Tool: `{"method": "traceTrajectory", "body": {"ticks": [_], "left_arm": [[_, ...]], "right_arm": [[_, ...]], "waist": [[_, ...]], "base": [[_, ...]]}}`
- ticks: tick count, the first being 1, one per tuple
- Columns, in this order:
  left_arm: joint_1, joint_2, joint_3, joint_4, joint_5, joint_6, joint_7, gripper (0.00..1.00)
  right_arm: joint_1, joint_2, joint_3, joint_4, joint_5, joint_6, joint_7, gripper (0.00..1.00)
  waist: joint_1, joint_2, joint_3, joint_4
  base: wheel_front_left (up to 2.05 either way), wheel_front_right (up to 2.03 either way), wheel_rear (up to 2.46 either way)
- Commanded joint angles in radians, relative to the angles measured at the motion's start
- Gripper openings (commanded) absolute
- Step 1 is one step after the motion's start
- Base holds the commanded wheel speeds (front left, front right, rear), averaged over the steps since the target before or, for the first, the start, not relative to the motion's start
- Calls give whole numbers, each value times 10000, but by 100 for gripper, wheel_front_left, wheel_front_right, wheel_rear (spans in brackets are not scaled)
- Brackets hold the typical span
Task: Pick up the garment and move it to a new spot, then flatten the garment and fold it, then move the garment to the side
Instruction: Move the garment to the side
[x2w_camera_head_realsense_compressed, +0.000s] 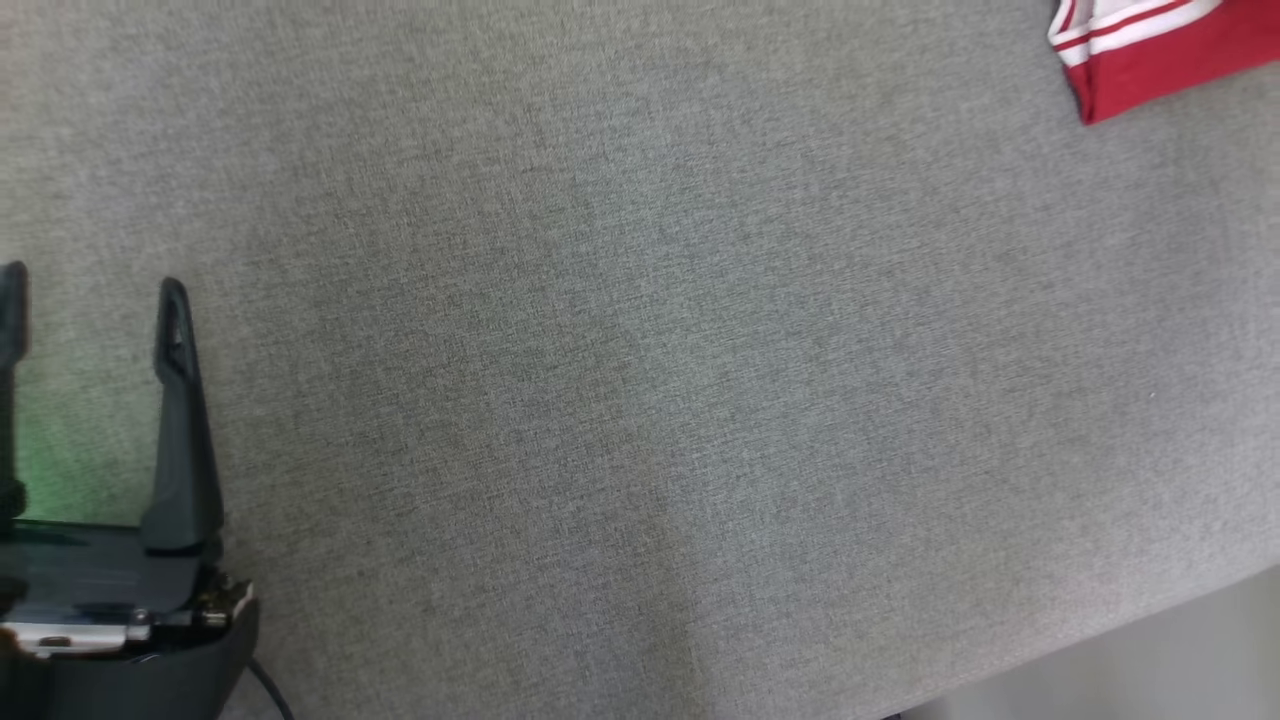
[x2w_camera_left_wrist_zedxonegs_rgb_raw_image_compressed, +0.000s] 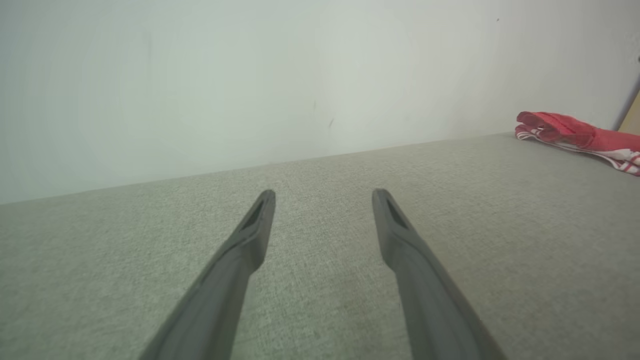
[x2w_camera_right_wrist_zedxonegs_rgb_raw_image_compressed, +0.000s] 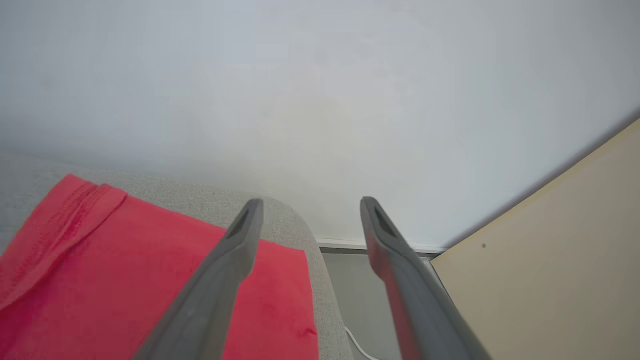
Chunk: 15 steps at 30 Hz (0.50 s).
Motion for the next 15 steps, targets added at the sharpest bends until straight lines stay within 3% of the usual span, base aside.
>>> {"method": "traceTrajectory", "body": {"ticks": [1, 15], "left_arm": [[131, -39, -28, 55, -27, 45, -65, 100], [1325, -765, 20, 2076, -619, 321, -1067, 100]], "right_arm": [[83, 114, -15, -45, -6, -16, -87, 100], [1836, 1078, 225, -1714, 408, -16, -756, 100]], "waist": [[0, -1, -246, 67], [0, -1, -3326, 1294]], "base": [[0, 0, 0], [0, 0, 0]]}}
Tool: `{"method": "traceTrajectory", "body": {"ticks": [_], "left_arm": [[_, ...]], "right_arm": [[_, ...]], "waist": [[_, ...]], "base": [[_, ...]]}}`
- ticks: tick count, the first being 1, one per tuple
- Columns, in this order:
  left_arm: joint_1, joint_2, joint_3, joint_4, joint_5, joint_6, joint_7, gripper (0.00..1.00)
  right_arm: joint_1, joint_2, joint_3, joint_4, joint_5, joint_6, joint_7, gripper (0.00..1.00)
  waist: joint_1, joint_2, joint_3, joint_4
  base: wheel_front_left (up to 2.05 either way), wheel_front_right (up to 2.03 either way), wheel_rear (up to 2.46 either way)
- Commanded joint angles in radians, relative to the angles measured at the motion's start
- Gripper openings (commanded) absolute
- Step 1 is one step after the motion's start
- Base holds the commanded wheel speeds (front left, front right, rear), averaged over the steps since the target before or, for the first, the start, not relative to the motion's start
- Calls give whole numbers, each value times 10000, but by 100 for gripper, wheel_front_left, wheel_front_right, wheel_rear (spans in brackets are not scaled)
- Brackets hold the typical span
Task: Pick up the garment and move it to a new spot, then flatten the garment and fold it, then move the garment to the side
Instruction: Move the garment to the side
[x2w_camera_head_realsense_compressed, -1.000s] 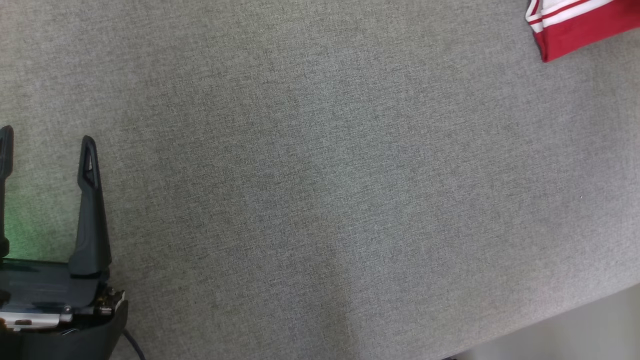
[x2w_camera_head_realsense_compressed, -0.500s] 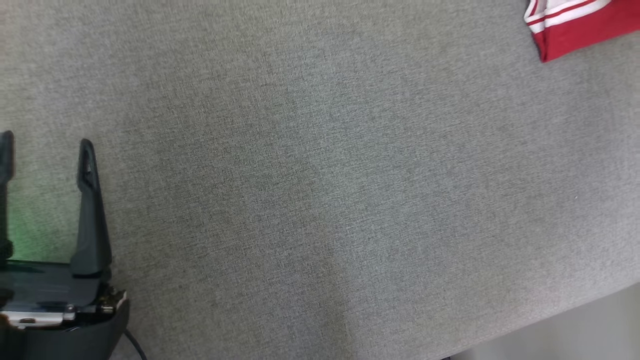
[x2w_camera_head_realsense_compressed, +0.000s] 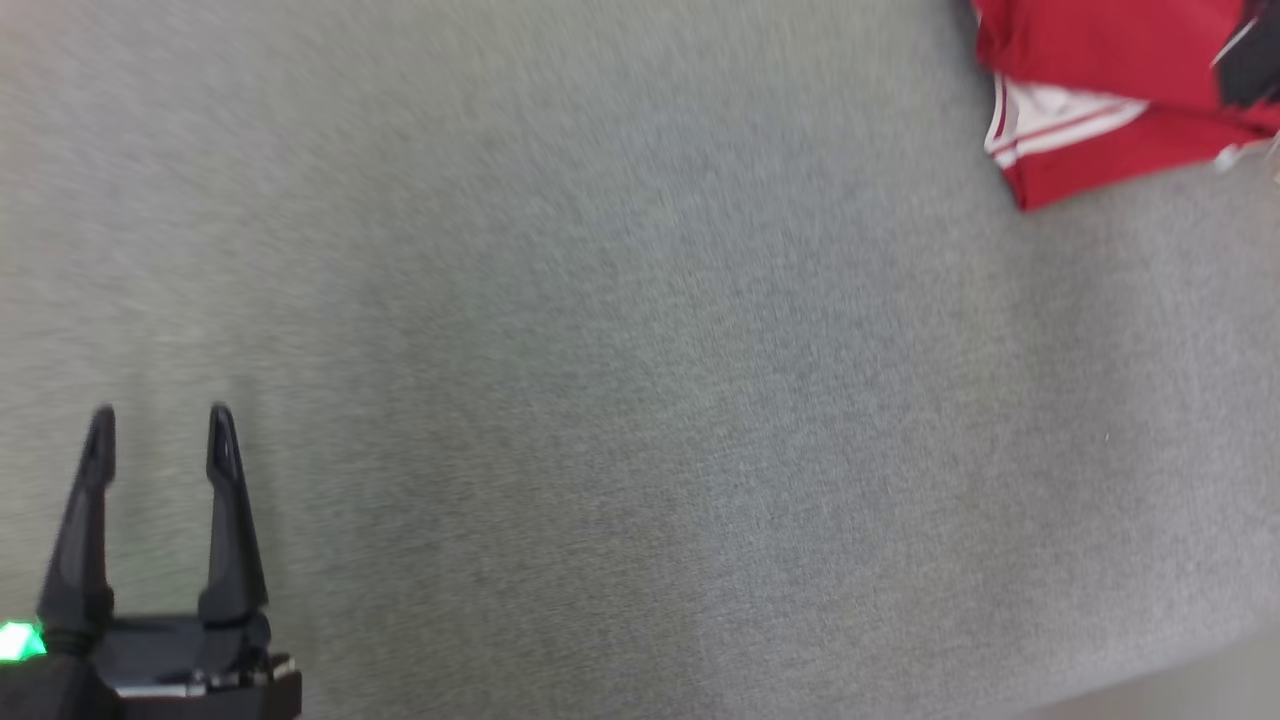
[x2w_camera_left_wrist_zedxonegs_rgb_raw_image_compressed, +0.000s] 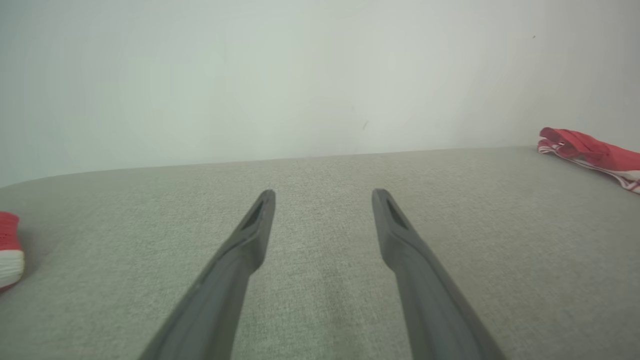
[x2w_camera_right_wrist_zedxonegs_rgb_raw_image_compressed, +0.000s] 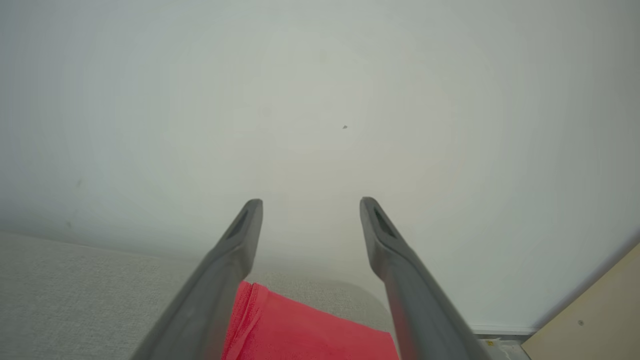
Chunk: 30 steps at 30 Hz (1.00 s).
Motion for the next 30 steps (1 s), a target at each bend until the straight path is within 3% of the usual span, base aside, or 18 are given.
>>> {"method": "traceTrajectory", "body": {"ticks": [1, 15, 30], "left_arm": [[293, -100, 31, 188, -69, 31, -91, 100], [1150, -441, -18, 1290, -267, -85, -235, 100], [1884, -456, 97, 1804, -245, -199, -245, 100]], "right_arm": [[490, 57, 72, -235, 114, -16, -34, 100], [4511, 675, -758, -2501, 199, -16, 207, 100], [9582, 2067, -2641, -6121, -282, -16, 1014, 100]], "waist": [[1, 2, -1492, 873], [1, 2, -3550, 2213], [1, 2, -4925, 2783]], "base": [[0, 0, 0], [0, 0, 0], [0, 0, 0]]}}
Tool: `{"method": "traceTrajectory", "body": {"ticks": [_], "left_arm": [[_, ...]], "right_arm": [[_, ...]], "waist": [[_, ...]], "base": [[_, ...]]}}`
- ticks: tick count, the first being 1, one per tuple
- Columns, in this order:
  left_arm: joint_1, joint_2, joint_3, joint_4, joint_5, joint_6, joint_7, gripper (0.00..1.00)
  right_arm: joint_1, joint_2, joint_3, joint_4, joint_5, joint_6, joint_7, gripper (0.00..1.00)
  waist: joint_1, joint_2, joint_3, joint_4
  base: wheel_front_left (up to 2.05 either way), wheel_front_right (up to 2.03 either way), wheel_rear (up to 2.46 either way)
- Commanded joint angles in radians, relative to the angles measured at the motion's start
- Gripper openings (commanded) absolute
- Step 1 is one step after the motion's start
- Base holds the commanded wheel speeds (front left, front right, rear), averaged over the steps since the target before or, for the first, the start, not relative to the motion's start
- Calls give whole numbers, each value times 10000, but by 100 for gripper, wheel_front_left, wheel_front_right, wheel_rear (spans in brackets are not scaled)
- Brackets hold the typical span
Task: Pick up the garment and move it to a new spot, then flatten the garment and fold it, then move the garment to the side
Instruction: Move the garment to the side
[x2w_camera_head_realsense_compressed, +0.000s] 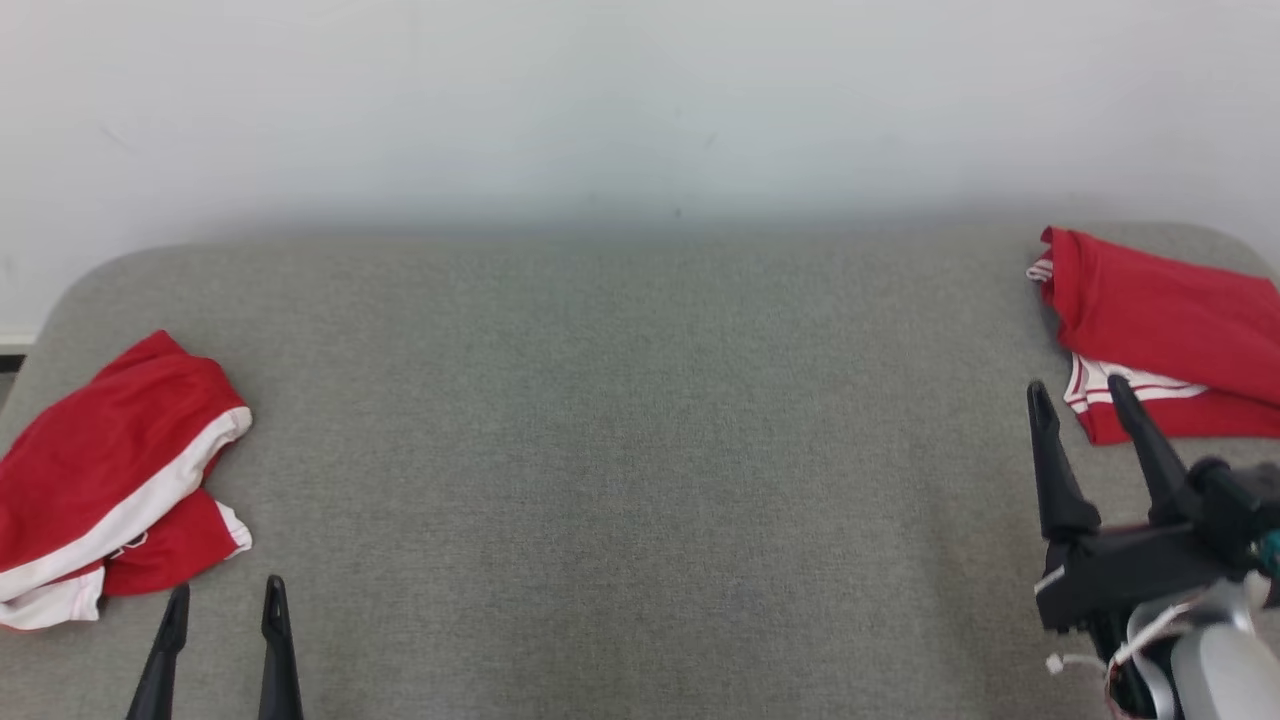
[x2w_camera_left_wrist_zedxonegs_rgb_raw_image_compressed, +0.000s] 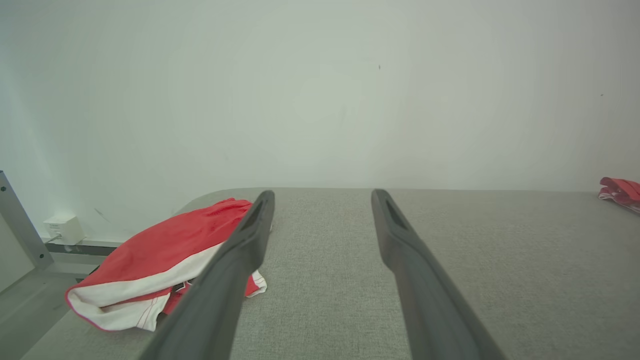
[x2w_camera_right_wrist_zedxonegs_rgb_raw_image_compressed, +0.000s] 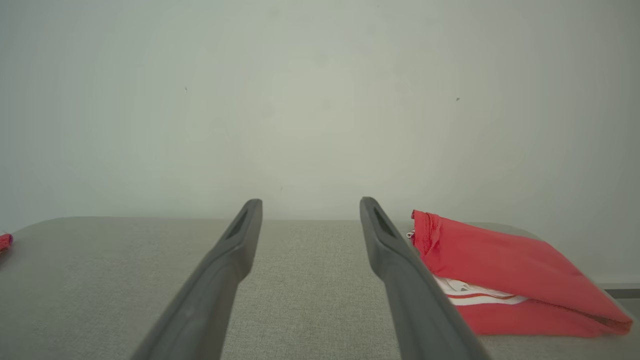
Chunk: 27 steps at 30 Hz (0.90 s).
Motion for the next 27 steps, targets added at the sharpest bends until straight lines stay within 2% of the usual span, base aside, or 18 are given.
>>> {"method": "traceTrajectory", "body": {"ticks": [1, 7, 12, 19, 27], "left_arm": [[179, 6, 10, 55, 27, -13, -29, 100], [371, 85, -36, 300, -8, -43, -30, 100], [399, 158, -124, 466, 7, -77, -28, 100], [366, 170, -367, 831, 4, -105, -24, 100], [270, 265, -544, 1182, 13, -137, -27, 100]], "right_arm": [[342, 145, -124, -223, -82, -16, 63, 100], [2021, 927, -535, -1683, -364, -16, 394, 100], [3047, 1427, -640, -2296, -448, -16, 267, 100], [4090, 1796, -595, -2475, -597, -16, -62, 100], [4359, 1995, -659, -2326, -631, -16, -318, 100]], "waist": [[3, 1, -523, 326], [3, 1, -808, 411], [3, 1, -958, 408], [3, 1, -1024, 305], [3, 1, -997, 107]], "base": [[0, 0, 0], [0, 0, 0], [0, 0, 0], [0, 0, 0], [0, 0, 0]]}}
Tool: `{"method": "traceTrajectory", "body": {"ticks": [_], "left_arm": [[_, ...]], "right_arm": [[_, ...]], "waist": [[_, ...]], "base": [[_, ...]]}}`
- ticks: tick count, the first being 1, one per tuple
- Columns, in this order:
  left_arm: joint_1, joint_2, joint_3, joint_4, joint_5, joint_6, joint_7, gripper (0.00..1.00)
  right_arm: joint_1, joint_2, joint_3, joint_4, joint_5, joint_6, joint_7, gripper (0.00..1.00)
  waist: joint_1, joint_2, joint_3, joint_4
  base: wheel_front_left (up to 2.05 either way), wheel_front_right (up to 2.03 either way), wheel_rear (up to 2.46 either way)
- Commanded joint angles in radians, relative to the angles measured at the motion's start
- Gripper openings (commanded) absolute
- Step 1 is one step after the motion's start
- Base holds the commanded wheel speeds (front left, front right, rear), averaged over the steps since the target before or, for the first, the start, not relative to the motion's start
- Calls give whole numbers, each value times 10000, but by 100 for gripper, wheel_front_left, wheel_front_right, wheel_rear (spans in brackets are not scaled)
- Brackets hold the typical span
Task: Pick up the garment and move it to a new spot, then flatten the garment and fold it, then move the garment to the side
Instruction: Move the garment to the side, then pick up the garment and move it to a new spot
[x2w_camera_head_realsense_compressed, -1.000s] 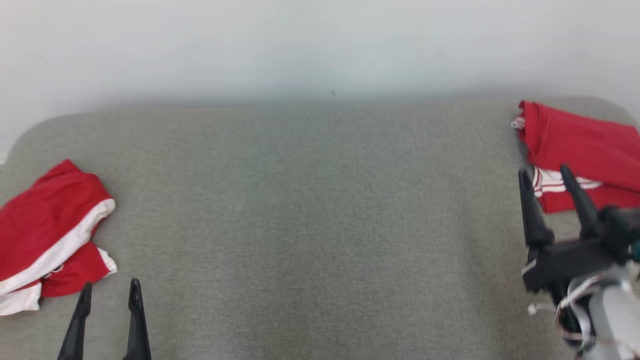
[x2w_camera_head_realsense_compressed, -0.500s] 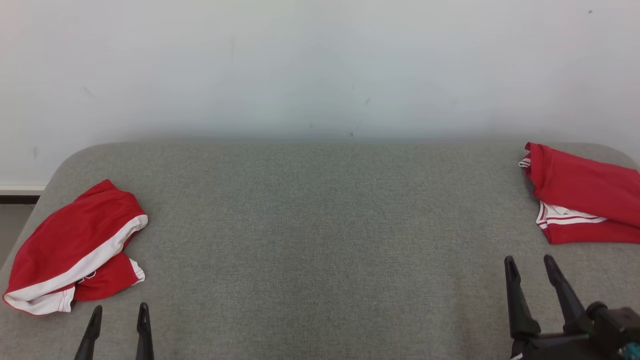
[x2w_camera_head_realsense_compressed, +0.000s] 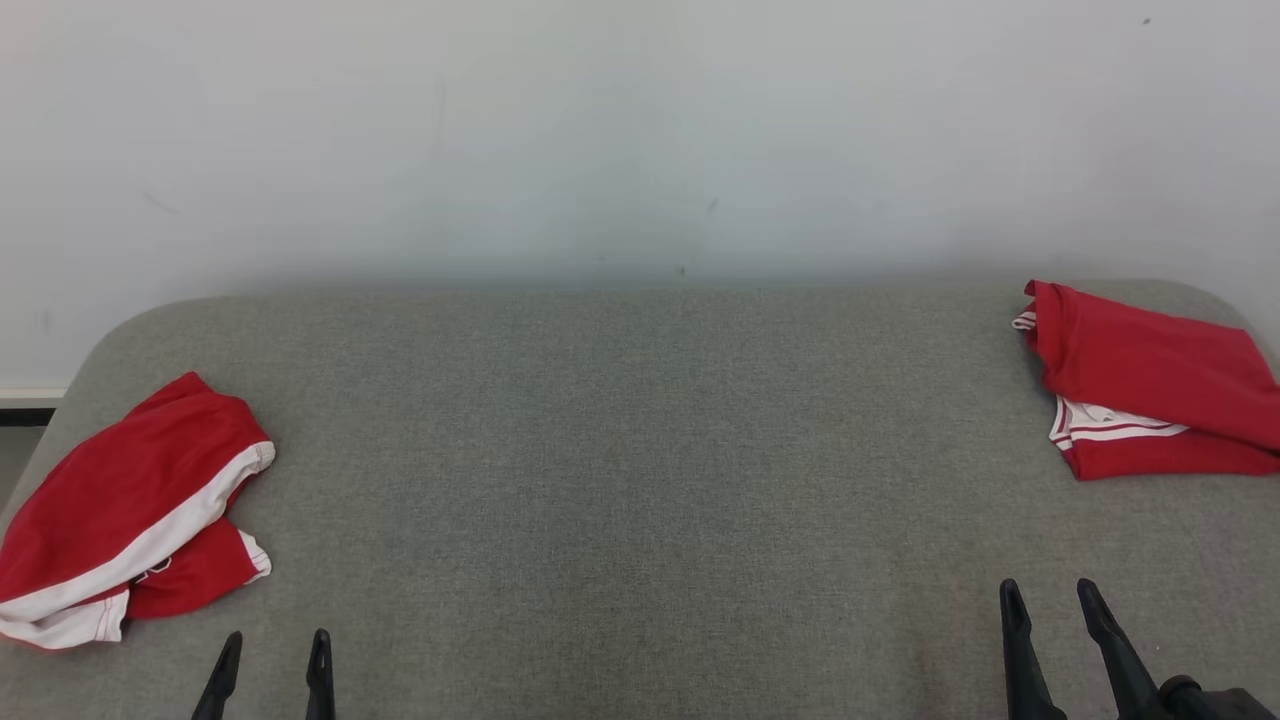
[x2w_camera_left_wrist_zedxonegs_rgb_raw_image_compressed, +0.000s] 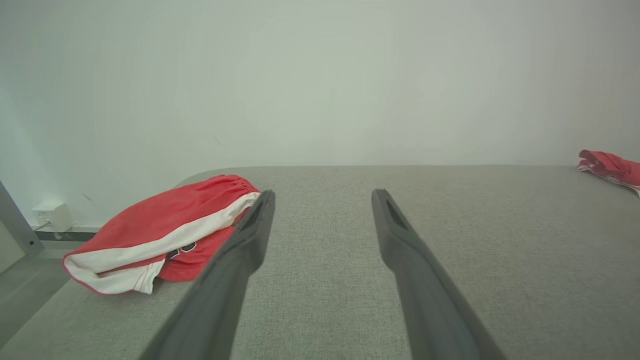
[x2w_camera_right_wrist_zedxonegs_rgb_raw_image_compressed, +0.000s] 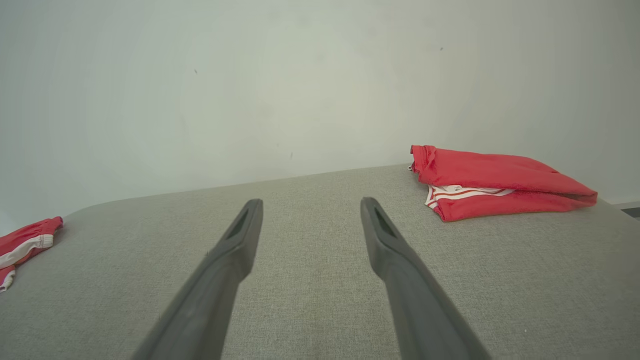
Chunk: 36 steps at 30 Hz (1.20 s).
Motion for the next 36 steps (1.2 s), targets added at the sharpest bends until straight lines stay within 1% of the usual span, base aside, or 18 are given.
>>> {"method": "traceTrajectory", "body": {"ticks": [1, 12, 26, 30, 36], "left_arm": [[-64, 63, -4, 61, 14, -7, -25, 100], [-275, 128, -252, 368, -10, -44, -2, 100], [-373, 233, -346, 428, -90, 61, 42, 100], [-445, 268, -336, 448, -108, 133, 76, 100], [-540, 398, -361, 378, -122, 166, 225, 100]], "right_arm": [[88, 51, -25, 68, 41, -16, -99, 100], [66, 150, 90, 427, -111, -16, -286, 100], [74, 165, 162, 579, 35, -16, -351, 100], [142, 163, 240, 653, 140, -16, -390, 100], [156, 163, 229, 840, 381, -16, -526, 100]], "waist": [[0, 0, 0, -22], [0, 0, 25, 52], [0, 0, 84, 231], [0, 0, 86, 512], [0, 0, 74, 1364]], "base": [[0, 0, 0], [0, 0, 0], [0, 0, 0], [0, 0, 0], [0, 0, 0]]}}
